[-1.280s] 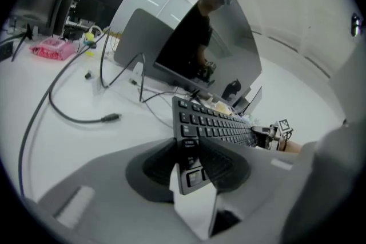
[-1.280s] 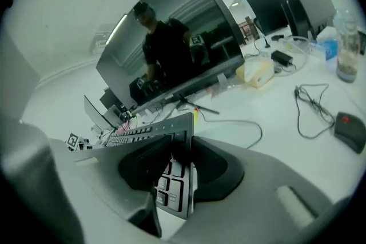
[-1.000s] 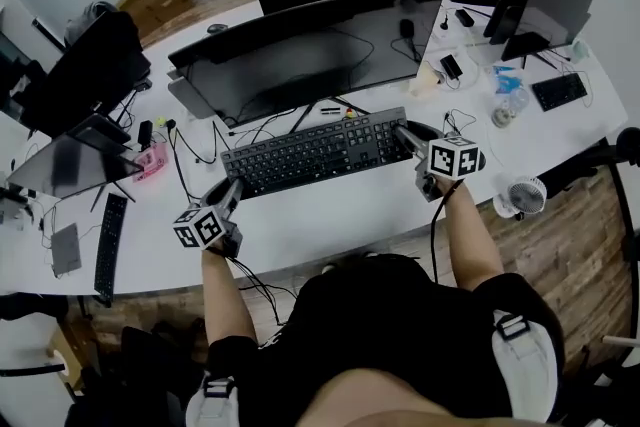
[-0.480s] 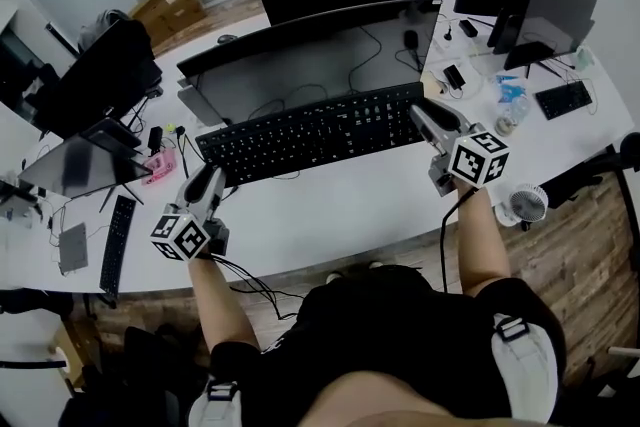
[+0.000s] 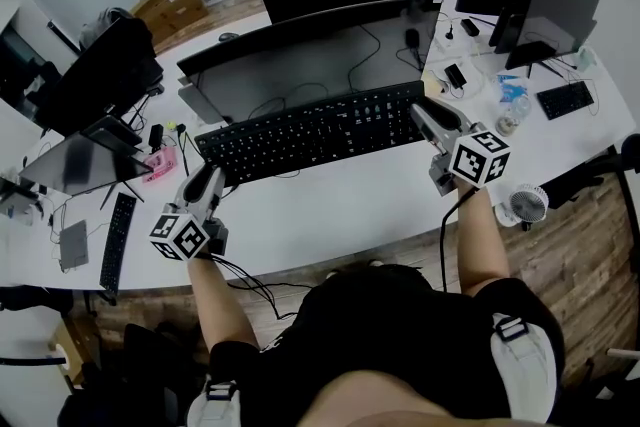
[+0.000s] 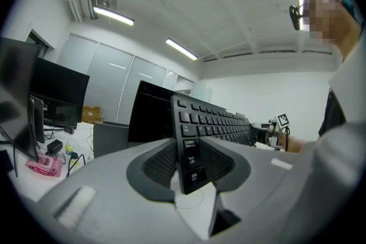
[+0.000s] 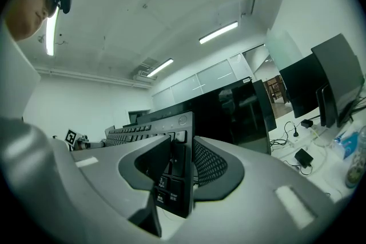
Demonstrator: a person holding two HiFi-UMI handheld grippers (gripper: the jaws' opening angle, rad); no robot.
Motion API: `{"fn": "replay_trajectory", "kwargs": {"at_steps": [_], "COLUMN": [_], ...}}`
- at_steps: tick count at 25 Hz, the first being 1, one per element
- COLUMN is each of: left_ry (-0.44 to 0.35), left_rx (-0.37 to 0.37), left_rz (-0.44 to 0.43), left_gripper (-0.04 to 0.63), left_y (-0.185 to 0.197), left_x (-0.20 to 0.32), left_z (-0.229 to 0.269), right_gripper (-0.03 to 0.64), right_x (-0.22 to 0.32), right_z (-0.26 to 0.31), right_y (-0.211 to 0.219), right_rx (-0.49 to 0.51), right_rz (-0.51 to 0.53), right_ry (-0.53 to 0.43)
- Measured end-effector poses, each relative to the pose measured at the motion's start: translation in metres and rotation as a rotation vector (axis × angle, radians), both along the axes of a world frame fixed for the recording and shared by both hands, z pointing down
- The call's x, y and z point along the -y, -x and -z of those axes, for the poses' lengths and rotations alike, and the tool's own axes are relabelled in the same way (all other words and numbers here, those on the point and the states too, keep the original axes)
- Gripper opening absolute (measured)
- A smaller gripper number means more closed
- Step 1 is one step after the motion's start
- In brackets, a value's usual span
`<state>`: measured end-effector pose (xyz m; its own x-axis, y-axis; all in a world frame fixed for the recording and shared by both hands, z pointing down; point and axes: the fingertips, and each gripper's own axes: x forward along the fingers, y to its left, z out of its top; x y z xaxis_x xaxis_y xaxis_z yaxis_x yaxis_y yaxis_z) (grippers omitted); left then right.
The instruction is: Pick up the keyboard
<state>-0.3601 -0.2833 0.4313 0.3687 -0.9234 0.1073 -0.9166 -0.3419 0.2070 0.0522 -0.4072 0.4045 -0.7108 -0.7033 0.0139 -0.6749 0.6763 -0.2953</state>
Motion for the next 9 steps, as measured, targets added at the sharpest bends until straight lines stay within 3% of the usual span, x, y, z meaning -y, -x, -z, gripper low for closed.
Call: {"fn": "replay_trajectory", "kwargs": {"at_steps": [9], "left_ry": [0.001], "left_rx": [-0.004], "left_rz": [-0.004], "left_gripper": [0.178], "left_y": [0.0001], "left_x": [0.0026], "left_z": [-0.0005], "right_gripper": [0.115], "right_x": [0.0030], "right_z": [-0.0005], "right_y": [0.0008], "right_rx": [0.001], "right_rz": [0.002], "right_ry": [0.002]}}
